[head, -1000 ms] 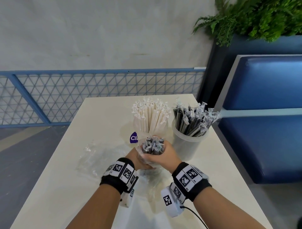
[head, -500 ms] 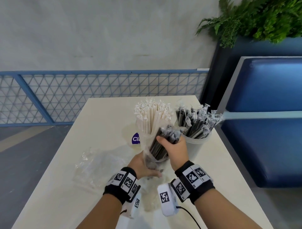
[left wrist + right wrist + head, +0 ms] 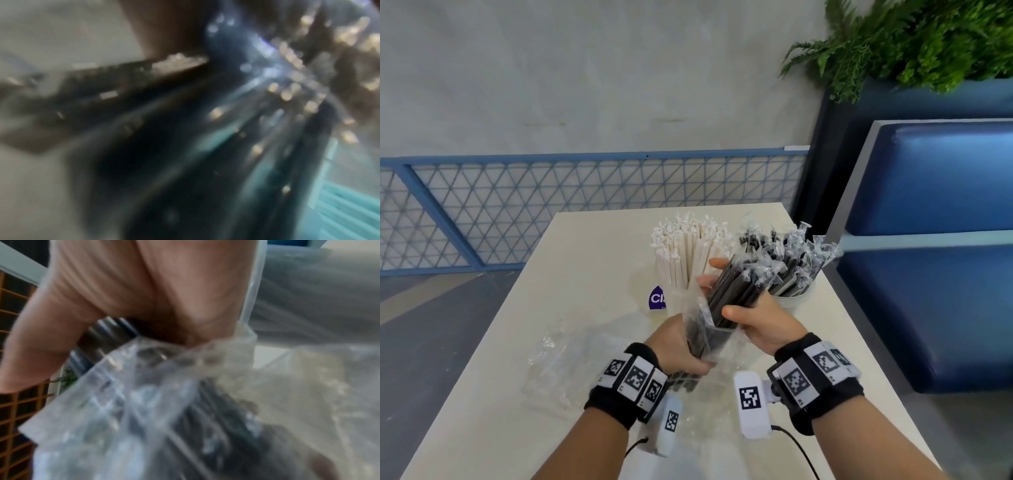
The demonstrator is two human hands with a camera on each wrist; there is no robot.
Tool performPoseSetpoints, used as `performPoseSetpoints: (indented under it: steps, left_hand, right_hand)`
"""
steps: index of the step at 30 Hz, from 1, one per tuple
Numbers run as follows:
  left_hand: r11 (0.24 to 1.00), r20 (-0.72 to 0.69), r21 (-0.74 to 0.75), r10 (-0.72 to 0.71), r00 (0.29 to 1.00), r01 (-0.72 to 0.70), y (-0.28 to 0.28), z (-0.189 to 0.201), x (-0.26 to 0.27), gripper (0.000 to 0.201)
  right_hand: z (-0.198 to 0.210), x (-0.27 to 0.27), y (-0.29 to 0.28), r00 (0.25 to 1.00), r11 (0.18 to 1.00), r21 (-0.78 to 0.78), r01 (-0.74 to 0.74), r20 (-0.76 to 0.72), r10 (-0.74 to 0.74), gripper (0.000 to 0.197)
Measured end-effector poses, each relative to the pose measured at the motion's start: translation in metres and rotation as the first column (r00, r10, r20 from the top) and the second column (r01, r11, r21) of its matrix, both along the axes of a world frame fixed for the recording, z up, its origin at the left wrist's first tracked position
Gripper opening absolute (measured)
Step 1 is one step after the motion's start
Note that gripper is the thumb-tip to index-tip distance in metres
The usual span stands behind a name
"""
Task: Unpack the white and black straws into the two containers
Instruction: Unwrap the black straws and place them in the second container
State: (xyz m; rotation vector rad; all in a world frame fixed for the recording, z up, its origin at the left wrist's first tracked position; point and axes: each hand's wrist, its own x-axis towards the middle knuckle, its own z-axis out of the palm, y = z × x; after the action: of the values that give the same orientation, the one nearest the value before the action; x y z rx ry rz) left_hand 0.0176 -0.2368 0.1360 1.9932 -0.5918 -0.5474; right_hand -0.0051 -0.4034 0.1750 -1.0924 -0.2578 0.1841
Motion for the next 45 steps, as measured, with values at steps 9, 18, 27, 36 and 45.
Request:
performPoseSetpoints:
  steps: [9, 18, 27, 36, 45]
  left_hand:
    - [0.964, 0.175, 0.096, 0.228, 0.958, -0.247, -0.024, -0.008, -0.011, 0.086]
    - [0.992, -0.022, 0.108, 0.073, 0.997, -0.07, -0.008, -0.012, 0.002, 0.067]
    - [0.993, -0.072, 0.02, 0.116, 0.991, -0.115, -0.006, -0.018, 0.001, 0.064]
    - [0.951, -0.069, 0.0, 0.308, 0.949, -0.308, -0.006, -0.013, 0.002, 0.044]
    - [0.918, -0.069, -0.039, 0.392, 0.917, -0.395, 0.004, -0.025, 0.009, 0.035]
  right_hand:
    - [0.004, 0.002, 0.014, 0.807, 0.818, 0.056, 0.573, -0.216, -0.55, 0.015]
    - [0.001, -0.003, -0.009, 0.996, 0.994, 0.074, 0.085, -0.038, -0.082, 0.077]
    - [0.009, -0.004, 0.002, 0.771, 0.793, 0.046, 0.607, -0.277, -0.574, 0.025]
    - [0.058, -0.003, -0.026, 0.691, 0.679, 0.136, 0.721, -0.218, -0.689, 0.021]
    - [0.111, 0.0, -0.045, 0.475, 0.476, 0.15, 0.867, 0.041, -0.879, 0.022]
